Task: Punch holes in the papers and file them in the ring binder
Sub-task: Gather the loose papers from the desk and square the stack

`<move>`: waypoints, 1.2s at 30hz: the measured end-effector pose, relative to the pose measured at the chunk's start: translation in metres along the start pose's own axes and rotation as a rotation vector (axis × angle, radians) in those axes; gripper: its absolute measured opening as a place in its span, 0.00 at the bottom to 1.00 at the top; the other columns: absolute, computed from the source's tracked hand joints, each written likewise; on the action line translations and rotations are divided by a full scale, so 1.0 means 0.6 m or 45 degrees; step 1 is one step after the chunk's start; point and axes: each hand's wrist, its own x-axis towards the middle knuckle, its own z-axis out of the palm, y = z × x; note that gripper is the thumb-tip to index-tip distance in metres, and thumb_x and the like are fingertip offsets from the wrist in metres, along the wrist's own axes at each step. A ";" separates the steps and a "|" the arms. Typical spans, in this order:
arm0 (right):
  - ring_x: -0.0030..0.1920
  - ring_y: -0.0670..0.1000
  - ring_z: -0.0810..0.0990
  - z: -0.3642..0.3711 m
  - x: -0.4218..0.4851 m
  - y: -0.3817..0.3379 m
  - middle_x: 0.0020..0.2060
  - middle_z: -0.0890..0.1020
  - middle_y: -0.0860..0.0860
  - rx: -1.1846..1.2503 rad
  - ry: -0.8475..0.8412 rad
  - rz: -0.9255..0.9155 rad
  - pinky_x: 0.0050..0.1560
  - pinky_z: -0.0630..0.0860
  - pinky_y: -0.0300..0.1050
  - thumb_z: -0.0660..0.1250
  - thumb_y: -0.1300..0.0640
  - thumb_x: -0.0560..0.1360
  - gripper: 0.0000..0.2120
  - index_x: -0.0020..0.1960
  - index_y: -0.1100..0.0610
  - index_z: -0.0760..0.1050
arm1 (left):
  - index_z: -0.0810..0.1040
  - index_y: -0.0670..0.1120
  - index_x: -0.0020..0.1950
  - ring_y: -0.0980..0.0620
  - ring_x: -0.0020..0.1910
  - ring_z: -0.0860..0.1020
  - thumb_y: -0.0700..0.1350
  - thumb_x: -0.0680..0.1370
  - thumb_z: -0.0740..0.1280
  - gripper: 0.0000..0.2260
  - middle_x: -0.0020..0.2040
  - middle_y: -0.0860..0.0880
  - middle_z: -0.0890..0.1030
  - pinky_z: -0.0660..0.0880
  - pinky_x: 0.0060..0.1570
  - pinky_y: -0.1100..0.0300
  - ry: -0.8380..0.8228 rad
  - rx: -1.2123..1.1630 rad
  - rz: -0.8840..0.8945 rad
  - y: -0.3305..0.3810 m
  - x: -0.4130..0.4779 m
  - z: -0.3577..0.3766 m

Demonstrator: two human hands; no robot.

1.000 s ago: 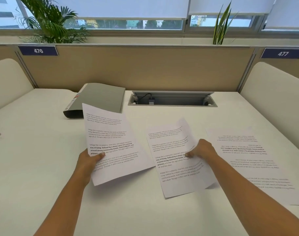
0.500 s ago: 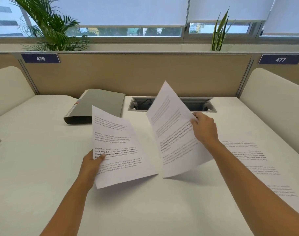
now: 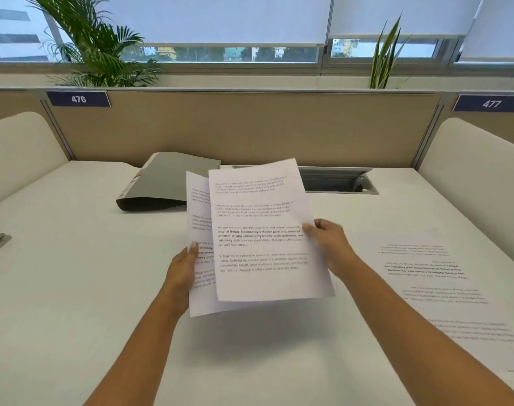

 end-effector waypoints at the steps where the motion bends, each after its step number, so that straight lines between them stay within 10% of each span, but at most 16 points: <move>1: 0.40 0.56 0.79 0.002 0.000 0.014 0.43 0.81 0.57 0.019 -0.015 0.041 0.47 0.78 0.50 0.64 0.60 0.76 0.07 0.39 0.58 0.74 | 0.76 0.47 0.49 0.47 0.40 0.80 0.50 0.81 0.55 0.11 0.43 0.48 0.81 0.75 0.35 0.56 -0.023 -0.008 -0.009 0.000 0.000 0.004; 7: 0.43 0.55 0.78 0.008 -0.005 0.051 0.48 0.80 0.57 0.195 -0.093 0.211 0.51 0.76 0.53 0.63 0.60 0.77 0.02 0.46 0.58 0.72 | 0.79 0.47 0.52 0.46 0.45 0.82 0.52 0.81 0.54 0.15 0.46 0.47 0.83 0.78 0.43 0.52 -0.154 -0.030 -0.050 -0.004 -0.002 0.020; 12: 0.44 0.57 0.79 0.008 -0.011 0.052 0.50 0.80 0.57 0.318 -0.126 0.257 0.48 0.77 0.53 0.67 0.67 0.73 0.18 0.60 0.59 0.67 | 0.78 0.47 0.50 0.46 0.44 0.82 0.51 0.81 0.56 0.13 0.43 0.48 0.84 0.79 0.44 0.51 -0.257 -0.070 -0.087 -0.002 -0.002 0.032; 23: 0.41 0.50 0.84 -0.007 -0.015 0.028 0.45 0.84 0.53 0.435 -0.113 -0.229 0.44 0.82 0.45 0.68 0.67 0.72 0.13 0.55 0.60 0.75 | 0.77 0.48 0.54 0.47 0.47 0.82 0.38 0.78 0.61 0.10 0.50 0.47 0.83 0.82 0.44 0.53 -0.397 -0.054 0.174 0.027 0.010 0.037; 29: 0.47 0.54 0.83 -0.015 -0.024 0.018 0.50 0.84 0.53 0.426 -0.166 -0.375 0.44 0.81 0.44 0.76 0.50 0.63 0.23 0.55 0.58 0.77 | 0.79 0.51 0.51 0.55 0.44 0.83 0.41 0.70 0.70 0.10 0.44 0.55 0.85 0.80 0.41 0.60 -0.428 0.004 0.405 0.037 0.019 0.049; 36: 0.47 0.51 0.82 -0.003 -0.032 0.022 0.48 0.84 0.51 0.227 -0.203 -0.414 0.43 0.79 0.38 0.70 0.63 0.71 0.12 0.54 0.56 0.79 | 0.80 0.50 0.48 0.55 0.42 0.82 0.39 0.72 0.71 0.09 0.43 0.56 0.84 0.79 0.39 0.63 -0.367 0.019 0.474 0.033 0.019 0.068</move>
